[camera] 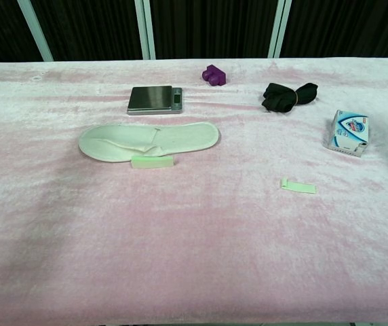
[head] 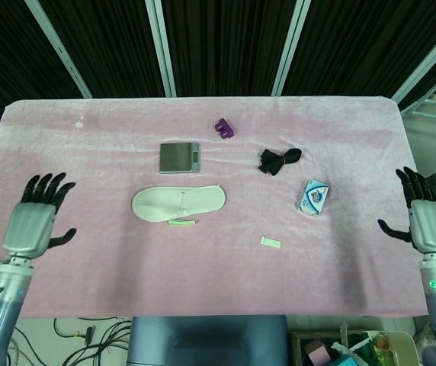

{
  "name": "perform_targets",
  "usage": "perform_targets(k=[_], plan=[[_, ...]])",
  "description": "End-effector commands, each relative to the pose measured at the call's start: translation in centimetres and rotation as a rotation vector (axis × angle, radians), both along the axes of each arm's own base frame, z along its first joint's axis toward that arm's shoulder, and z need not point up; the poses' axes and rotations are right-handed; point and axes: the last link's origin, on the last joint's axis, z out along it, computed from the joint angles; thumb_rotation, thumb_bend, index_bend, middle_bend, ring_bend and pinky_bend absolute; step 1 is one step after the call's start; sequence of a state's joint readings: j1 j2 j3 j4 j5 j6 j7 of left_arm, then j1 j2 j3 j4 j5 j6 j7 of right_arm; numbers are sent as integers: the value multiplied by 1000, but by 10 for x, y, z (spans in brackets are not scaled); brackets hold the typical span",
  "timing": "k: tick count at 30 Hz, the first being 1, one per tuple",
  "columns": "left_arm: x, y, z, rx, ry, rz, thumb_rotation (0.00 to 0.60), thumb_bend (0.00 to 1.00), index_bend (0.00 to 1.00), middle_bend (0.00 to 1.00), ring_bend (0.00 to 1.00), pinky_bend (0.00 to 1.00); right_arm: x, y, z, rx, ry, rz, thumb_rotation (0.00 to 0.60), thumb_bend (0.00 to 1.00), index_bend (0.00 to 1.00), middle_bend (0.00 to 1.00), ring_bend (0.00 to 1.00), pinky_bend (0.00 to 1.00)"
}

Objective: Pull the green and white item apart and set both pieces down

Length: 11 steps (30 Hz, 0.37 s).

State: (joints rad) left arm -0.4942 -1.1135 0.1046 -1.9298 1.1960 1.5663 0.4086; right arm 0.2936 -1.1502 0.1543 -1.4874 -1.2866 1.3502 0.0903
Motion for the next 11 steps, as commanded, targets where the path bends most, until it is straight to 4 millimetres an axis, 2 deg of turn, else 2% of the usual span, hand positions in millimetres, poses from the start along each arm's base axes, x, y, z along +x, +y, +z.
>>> perform_targets(k=[1, 3, 7, 11], plan=[[-40, -50, 10, 24, -60, 68, 600, 187, 175, 61, 0, 0, -17, 54, 2, 27, 93, -1, 600, 171, 0, 0, 23, 149], [-51, -62, 13, 39, -116, 76, 600, 187, 178, 61, 0, 0, -14, 66, 2, 25, 102, -3, 600, 171, 0, 0, 24, 149], [-71, -80, 18, 94, -101, 87, 600, 191, 204, 61, 0, 0, -12, 92, -5, 45, 81, 3, 600, 171, 0, 0, 24, 149], [-73, -86, 19, 101, -98, 80, 600, 191, 200, 61, 0, 0, -13, 105, -8, 45, 87, 15, 600, 171, 0, 0, 24, 149]])
